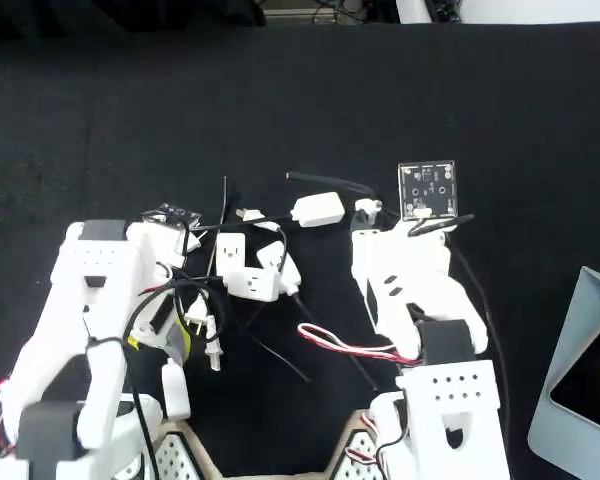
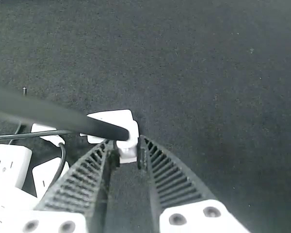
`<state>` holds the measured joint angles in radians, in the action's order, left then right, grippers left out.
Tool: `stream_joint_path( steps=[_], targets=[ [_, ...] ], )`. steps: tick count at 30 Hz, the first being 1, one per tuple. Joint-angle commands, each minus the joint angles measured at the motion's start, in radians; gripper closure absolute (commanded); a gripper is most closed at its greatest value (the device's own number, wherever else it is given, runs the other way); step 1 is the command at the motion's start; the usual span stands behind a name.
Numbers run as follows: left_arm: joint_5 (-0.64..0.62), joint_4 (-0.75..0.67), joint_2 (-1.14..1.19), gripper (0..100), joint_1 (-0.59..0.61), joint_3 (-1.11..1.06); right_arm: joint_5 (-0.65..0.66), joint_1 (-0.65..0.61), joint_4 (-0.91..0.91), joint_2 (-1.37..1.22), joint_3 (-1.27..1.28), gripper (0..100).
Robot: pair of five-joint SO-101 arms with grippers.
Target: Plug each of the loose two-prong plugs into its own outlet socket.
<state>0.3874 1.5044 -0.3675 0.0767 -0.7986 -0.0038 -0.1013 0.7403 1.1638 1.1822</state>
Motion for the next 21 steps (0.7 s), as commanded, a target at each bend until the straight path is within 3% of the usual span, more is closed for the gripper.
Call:
stream_joint_path(
  steps=[1, 7, 19, 21],
  targets=[
    [-0.006, 0.0, 0.057, 75, -0.013, 0.044, -0.008, 0.015, -0.018, 0.01, -0.005, 98.5],
    [-0.008, 0.02, 0.104, 75, -0.108, 0.008, -0.008, 0.015, -0.02, 0.01, -0.005, 98.5],
    [-0.008, -0.054, 0.391, 76, -0.104, 0.031, -0.008, 0.015, -0.017, 0.01, -0.005, 98.5],
    [-0.008, -0.054, 0.402, 80, -0.107, 0.05, -0.008, 0.015, -0.017, 0.01, -0.005, 98.5]
  ],
)
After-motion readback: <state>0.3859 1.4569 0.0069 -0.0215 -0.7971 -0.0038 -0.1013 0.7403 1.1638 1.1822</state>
